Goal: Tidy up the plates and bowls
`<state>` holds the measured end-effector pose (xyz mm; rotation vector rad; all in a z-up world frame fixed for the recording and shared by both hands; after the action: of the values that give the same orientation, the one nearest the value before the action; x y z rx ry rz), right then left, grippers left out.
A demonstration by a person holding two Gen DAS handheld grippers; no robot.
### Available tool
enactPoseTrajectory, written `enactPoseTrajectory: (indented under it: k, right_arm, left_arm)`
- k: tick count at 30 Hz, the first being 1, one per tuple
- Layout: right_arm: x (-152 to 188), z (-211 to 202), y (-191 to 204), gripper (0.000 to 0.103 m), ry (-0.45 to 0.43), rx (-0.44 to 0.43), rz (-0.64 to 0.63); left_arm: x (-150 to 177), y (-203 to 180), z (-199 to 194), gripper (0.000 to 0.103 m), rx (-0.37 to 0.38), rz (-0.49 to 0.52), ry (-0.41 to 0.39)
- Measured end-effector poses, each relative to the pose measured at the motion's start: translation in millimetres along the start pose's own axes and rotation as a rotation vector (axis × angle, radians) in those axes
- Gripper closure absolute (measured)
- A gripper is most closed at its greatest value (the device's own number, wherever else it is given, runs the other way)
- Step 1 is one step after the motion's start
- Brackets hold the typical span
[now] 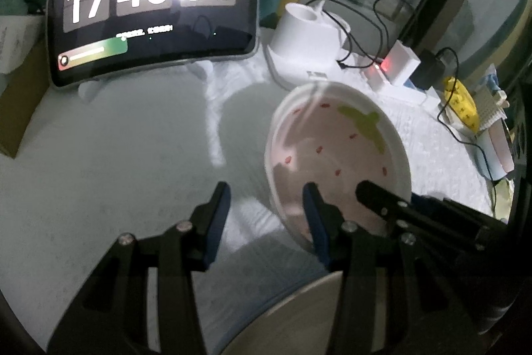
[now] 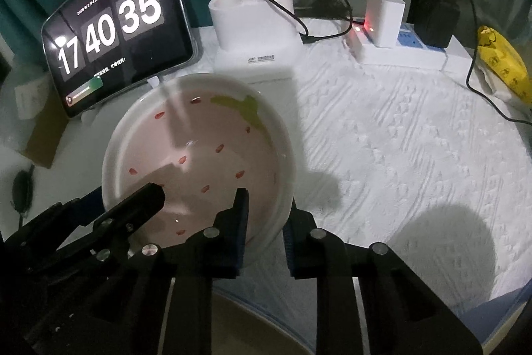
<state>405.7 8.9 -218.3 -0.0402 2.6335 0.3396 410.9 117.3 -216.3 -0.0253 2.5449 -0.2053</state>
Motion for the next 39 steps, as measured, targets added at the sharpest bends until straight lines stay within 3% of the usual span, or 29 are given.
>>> enactPoseTrajectory:
  k: [5, 12, 39]
  right_arm:
    - [-1.1, -7.9, 3.8, 0.090, -0.023, -0.024, -0.015]
    - [-1.9, -15.2, 3.3, 0.091, -0.044, -0.015, -0.018]
    - [0.9, -106.0, 7.9, 0.091, -0.199, -0.086, -0.025]
  left_arm:
    - [-3.4, -3.7, -8.0, 0.062, 0.005, 0.023, -0.051]
    - [-4.3, -5.3, -9.7, 0.068, 0.009, 0.034, -0.063]
    - [-5.0, -35.5, -96.1, 0.069, -0.031, 0.100, -0.257]
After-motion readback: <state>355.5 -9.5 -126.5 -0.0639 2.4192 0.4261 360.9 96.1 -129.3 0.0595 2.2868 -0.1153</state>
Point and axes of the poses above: each gripper's, at about its wrist camera, not at the fingertips, and z roughly the way its jaws point, y to its left, x to its underside, the point moved 8 cm from there along z, roughly the way its jaws point, and after that the axes turned 7 degrees about z, right-handed, at the moved point
